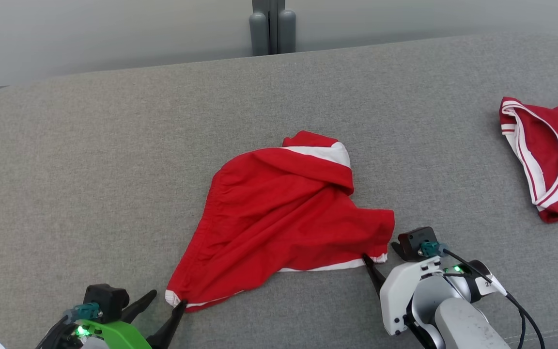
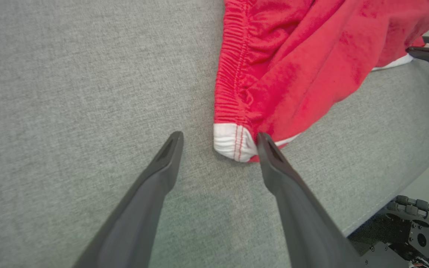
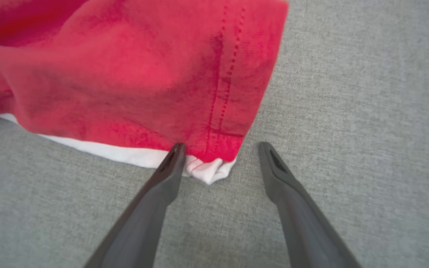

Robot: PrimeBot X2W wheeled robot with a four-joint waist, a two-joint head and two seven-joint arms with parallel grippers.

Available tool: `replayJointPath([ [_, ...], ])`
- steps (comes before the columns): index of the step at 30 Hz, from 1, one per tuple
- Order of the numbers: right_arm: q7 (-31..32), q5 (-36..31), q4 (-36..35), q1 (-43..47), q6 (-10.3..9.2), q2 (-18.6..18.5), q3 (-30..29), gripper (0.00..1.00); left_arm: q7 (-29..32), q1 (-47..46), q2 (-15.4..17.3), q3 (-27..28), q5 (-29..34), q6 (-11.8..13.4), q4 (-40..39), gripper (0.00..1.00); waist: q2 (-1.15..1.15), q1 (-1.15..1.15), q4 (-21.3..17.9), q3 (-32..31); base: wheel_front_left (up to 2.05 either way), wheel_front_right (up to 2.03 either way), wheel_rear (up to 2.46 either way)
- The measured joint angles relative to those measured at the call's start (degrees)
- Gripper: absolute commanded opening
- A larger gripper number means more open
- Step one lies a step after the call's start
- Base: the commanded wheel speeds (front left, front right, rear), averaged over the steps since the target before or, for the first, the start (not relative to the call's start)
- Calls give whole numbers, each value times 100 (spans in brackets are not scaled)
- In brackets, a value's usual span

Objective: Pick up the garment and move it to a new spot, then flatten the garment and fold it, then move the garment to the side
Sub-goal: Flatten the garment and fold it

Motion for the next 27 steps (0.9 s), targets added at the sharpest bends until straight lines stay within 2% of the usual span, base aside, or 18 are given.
replayJointPath([
  [5, -51, 63, 59, -74, 0, -1, 51, 99, -141, -146, 91, -314, -246, 0, 23, 100, 0, 0, -10, 42, 0, 0, 0],
  [7, -52, 83, 81, -101, 0, -1, 82, 89, -202, -236, 107, -445, -307, 0, 46, 100, 0, 0, -11, 65, 0, 0, 0],
  [8, -52, 113, 96, -119, 0, 0, 101, 78, -211, -287, 126, -535, -328, 0, 54, 96, 0, 0, -12, 77, 0, 0, 0],
  [9, -52, 118, 104, -133, 0, 0, 113, 73, -254, -325, 141, -594, -347, 0, 73, 94, 0, 0, -15, 87, 0, 0, 0],
  [10, -52, 126, 119, -155, 0, 0, 131, 48, -279, -372, 154, -667, -382, 0, 89, 84, 0, 0, -19, 101, 0, 0, 0],
  [11, -51, 162, 138, -181, 0, 1, 147, 39, -300, -424, 171, -762, -430, 0, 99, 75, 0, 0, -24, 116, 0, 0, 0],
  [12, -51, 180, 153, -202, 0, 2, 163, 15, -313, -471, 181, -840, -467, 0, 115, 49, 0, 0, -30, 129, 0, 0, 0],
  [13, -52, 205, 162, -211, 0, 5, 177, 0, -343, -500, 186, -891, -492, 0, 134, 40, 0, 0, -34, 137, 0, 0, 0],
  [14, -80, 264, 168, -218, 1, 9, 196, 0, -366, -537, 204, -969, -545, 0, 156, 21, 0, 0, -41, 145, 0, 0, 0],
  [16, -164, 412, 182, -218, 1, 8, 185, 0, -441, -595, 240, -1078, -647, 0, 186, 0, 0, 0, -52, 153, 0, 0, 0],
  [21, -376, 1211, 109, -211, 0, 9, 120, 0, -565, -616, 289, -1274, -1080, 0, 20, 0, 0, 0, -74, 99, 0, 0, 0],
  [27, -517, 2345, -650, -205, -1, 4, -220, 0, -884, -513, 539, -1035, -1886, 0, -1067, 0, 0, 0, -123, -70, 0, 0, 0],
])
